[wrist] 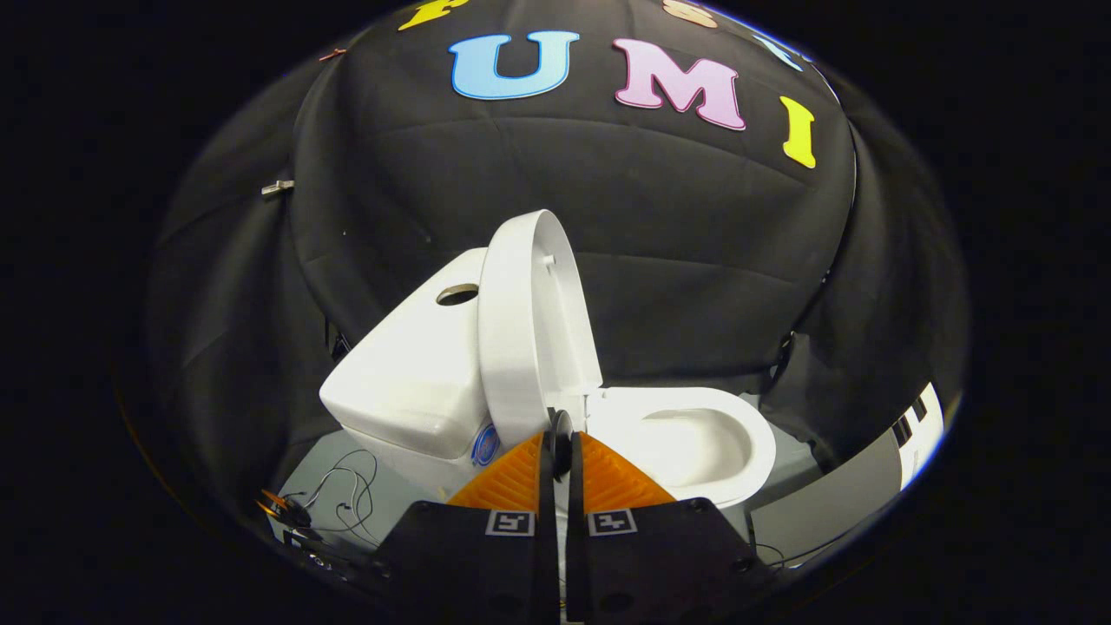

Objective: Open the toilet lid.

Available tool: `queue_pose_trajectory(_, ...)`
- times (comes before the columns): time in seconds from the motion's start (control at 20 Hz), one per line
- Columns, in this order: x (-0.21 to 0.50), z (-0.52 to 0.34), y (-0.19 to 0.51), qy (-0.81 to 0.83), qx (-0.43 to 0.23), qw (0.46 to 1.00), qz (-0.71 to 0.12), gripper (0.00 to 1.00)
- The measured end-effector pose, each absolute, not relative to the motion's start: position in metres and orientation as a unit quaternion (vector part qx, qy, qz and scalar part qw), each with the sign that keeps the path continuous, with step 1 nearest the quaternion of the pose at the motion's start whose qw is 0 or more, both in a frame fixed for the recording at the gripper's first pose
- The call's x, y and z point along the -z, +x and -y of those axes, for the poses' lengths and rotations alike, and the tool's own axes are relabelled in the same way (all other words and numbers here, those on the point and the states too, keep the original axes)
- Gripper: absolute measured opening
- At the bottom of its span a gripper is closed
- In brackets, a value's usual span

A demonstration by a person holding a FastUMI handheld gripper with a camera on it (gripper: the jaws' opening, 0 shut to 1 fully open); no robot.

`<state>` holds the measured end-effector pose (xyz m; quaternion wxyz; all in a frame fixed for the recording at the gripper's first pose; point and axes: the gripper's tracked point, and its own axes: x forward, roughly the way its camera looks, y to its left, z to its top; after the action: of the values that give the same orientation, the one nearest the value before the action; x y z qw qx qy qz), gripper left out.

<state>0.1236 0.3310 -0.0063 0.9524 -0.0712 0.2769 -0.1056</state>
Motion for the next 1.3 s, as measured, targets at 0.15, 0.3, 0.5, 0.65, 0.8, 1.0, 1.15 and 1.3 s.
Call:
queue_pose_trajectory(0.15,0.008,-0.335,0.125,-0.073,0.097,0.953,-0.278,0.09)
queue_pose_trajectory(0.3,-0.002,-0.337,0.129,-0.071,0.081,0.960,-0.259,0.14)
queue_pose_trajectory(0.5,-0.009,-0.353,0.126,-0.060,0.039,0.962,-0.265,0.98)
queue_pose_trajectory(0.65,-0.014,-0.357,0.119,-0.044,0.021,0.962,-0.270,0.98)
queue_pose_trajectory(0.8,-0.036,-0.358,0.114,-0.032,0.003,0.968,-0.251,0.98)
queue_pose_trajectory(1.0,-0.077,-0.357,0.097,-0.028,-0.034,0.976,-0.214,0.99)
queue_pose_trajectory(1.15,-0.100,-0.350,0.081,-0.015,-0.060,0.978,-0.198,1.00)
queue_pose_trajectory(1.3,-0.119,-0.327,0.071,-0.008,-0.069,0.981,-0.182,1.00)
